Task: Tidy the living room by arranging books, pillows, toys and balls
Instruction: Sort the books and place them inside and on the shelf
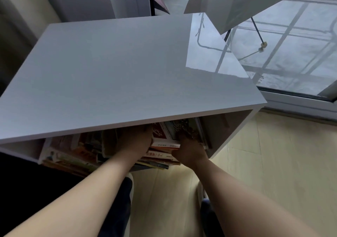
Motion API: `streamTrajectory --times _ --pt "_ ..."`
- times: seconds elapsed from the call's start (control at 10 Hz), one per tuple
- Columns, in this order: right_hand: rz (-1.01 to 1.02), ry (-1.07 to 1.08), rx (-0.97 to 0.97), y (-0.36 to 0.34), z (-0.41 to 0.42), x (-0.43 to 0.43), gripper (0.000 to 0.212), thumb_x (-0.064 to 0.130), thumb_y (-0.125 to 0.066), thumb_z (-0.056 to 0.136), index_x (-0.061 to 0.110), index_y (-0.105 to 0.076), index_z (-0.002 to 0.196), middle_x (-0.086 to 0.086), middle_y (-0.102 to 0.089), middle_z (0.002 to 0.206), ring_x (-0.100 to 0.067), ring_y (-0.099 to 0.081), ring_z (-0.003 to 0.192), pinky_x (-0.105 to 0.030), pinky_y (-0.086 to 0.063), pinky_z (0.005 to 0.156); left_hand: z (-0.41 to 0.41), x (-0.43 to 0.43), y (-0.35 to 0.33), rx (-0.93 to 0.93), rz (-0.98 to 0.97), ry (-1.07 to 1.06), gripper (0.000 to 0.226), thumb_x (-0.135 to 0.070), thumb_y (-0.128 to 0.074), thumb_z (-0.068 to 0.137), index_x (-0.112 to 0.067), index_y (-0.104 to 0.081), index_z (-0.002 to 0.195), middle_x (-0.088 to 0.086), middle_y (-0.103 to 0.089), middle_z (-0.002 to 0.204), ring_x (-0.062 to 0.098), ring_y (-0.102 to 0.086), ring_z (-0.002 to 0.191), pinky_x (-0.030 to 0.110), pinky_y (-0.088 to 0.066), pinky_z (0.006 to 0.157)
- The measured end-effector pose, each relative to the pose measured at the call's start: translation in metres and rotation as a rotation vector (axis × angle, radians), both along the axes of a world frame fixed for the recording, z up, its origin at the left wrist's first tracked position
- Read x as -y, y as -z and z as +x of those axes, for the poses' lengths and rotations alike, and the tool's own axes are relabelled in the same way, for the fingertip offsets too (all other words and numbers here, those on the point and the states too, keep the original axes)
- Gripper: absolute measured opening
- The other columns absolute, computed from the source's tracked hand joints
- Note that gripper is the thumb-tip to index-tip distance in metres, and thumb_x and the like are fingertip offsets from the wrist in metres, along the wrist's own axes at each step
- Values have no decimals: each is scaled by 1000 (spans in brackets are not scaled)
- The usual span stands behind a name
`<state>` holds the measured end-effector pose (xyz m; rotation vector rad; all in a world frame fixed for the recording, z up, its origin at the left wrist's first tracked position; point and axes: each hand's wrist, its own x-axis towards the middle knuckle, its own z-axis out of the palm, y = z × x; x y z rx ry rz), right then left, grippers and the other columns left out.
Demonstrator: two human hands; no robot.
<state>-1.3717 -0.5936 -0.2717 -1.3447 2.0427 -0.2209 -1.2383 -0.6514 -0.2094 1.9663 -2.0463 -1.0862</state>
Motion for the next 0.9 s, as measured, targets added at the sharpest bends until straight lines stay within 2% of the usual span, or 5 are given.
streamTrajectory --times 0.1,0.4,0.6,0.8,0.9 --pt "14 -36 -34 4 2 -7 68 35 -63 84 25 -28 141 -2 -43 141 -27 -47 125 -44 -42 101 5 -3 5 322 -90 366 66 -54 -52 87 -26 -30 142 4 -42 142 23 -42 129 32 -37 104" --pt "-123 117 -35 19 0 4 39 34 -59 90 24 -52 126 -5 -61 122 -26 -58 112 -39 -51 89 6 4 25 258 -219 383 56 -45 -52 91 -38 -31 142 2 -32 146 25 -26 136 35 -29 108" --pt "-177 381 181 27 7 -4 45 15 -54 88 20 -41 131 -9 -54 127 -30 -55 113 -43 -50 90 19 -2 26 360 -389 420 61 -41 -50 91 -38 -22 145 7 -22 148 31 -20 137 43 -25 110" --pt "102 1019 689 23 46 -9 22 13 -40 95 3 -50 111 -15 -51 103 -35 -55 103 -45 -48 95 42 -52 52 156 -470 678 32 -9 -63 75 -14 -65 106 8 -63 103 26 -66 82 32 -52 57" --pt "229 1259 1043 28 62 -10 39 24 -42 98 6 -41 133 -15 -44 131 -37 -45 124 -45 -43 97 50 -57 85 -69 230 -230 33 -13 -35 98 -11 -51 127 9 -57 115 25 -58 96 34 -48 77"
